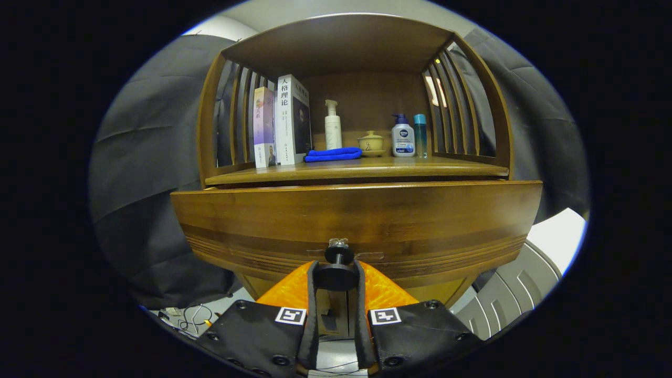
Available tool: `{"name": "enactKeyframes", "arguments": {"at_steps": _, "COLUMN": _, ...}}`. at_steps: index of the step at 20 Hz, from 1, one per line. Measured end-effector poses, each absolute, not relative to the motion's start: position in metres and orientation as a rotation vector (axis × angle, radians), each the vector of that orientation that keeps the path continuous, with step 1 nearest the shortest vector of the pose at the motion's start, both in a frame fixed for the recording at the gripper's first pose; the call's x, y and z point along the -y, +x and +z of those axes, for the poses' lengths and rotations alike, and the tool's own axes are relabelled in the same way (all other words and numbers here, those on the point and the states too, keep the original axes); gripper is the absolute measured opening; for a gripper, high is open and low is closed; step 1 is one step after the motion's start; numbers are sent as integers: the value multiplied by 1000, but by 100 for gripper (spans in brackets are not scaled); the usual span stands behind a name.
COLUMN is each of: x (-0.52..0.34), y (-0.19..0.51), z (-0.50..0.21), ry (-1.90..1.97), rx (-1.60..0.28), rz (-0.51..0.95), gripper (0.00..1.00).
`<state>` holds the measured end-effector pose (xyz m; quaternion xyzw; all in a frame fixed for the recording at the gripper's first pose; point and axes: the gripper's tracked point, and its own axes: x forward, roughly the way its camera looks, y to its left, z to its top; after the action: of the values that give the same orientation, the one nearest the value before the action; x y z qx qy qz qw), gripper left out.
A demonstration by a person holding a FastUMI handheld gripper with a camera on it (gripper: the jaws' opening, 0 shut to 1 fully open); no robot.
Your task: Pull open the drawer, take out the items inside it, and place them on the countertop above the cabinet.
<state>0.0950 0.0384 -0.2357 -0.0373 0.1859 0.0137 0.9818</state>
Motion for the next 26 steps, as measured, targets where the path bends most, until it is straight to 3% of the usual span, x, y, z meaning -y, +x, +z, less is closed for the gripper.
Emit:
{"name": "enactKeyframes", "arguments": {"at_steps": 16, "x": -44, "y": 28, "z": -233, "ry": -101, "rx": -363, "rz": 78, "gripper": 30}}
{"name": "enactKeyframes", "arguments": {"at_steps": 22, "x": -46, "y": 23, "z": -229, "ry": -107, "rx": -347, "rz": 83, "gripper": 41}}
{"name": "enactKeyframes", "arguments": {"at_steps": 26, "x": -53, "y": 26, "z": -193, "ry": -140, "rx": -233, "rz": 106, "gripper": 66}}
